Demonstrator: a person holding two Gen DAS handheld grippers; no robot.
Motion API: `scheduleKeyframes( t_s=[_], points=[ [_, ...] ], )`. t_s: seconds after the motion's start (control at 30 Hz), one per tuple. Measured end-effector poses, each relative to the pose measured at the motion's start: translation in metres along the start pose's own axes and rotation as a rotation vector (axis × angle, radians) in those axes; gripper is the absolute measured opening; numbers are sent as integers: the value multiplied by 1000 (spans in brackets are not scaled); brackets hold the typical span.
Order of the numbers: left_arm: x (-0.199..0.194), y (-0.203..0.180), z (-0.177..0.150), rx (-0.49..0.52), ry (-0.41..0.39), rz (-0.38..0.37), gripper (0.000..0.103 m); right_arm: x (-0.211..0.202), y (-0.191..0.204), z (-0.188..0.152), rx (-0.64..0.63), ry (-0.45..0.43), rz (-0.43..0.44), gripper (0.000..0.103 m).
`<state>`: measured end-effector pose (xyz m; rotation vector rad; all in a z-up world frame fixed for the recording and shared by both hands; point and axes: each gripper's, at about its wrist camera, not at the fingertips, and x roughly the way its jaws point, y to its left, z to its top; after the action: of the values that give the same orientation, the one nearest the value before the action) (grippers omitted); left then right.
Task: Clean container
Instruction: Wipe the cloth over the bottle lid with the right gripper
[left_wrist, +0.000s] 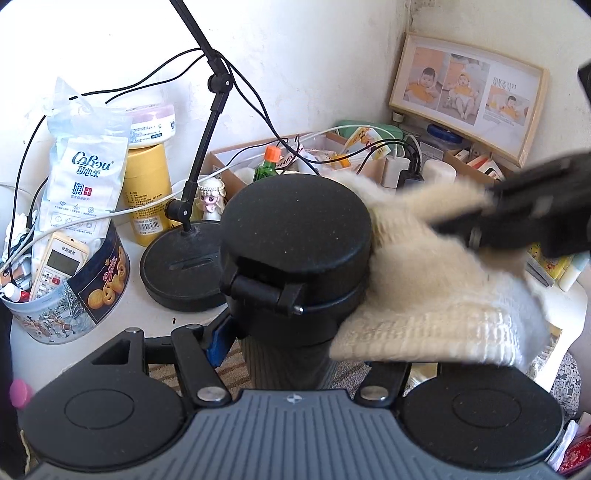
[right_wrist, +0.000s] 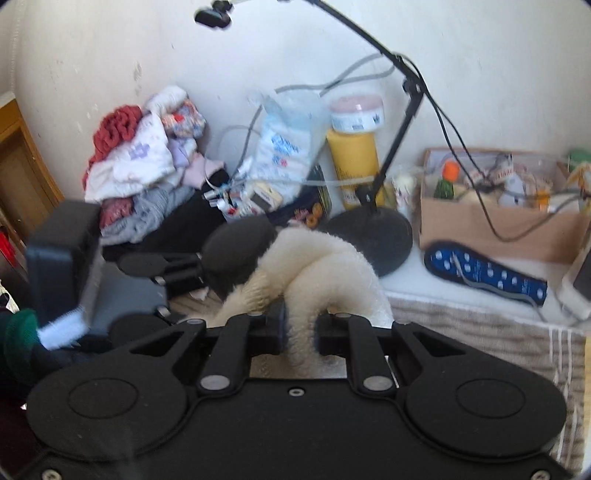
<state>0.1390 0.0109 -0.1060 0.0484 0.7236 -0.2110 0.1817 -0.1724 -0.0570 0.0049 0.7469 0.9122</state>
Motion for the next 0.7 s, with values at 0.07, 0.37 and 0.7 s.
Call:
scheduleKeyframes(
  t_s=[0.07,0.37,0.7],
  points=[
    [0,1,0,-5,4,-1,64,-6,3,8,-8,-35,10,12],
    [0,-1,3,20,22,-9,64,16,3,7,-37,44,-19,12],
    [-6,-4,10,76,49,-7,64,35,-22,-32,28,133,-73,12]
  ],
)
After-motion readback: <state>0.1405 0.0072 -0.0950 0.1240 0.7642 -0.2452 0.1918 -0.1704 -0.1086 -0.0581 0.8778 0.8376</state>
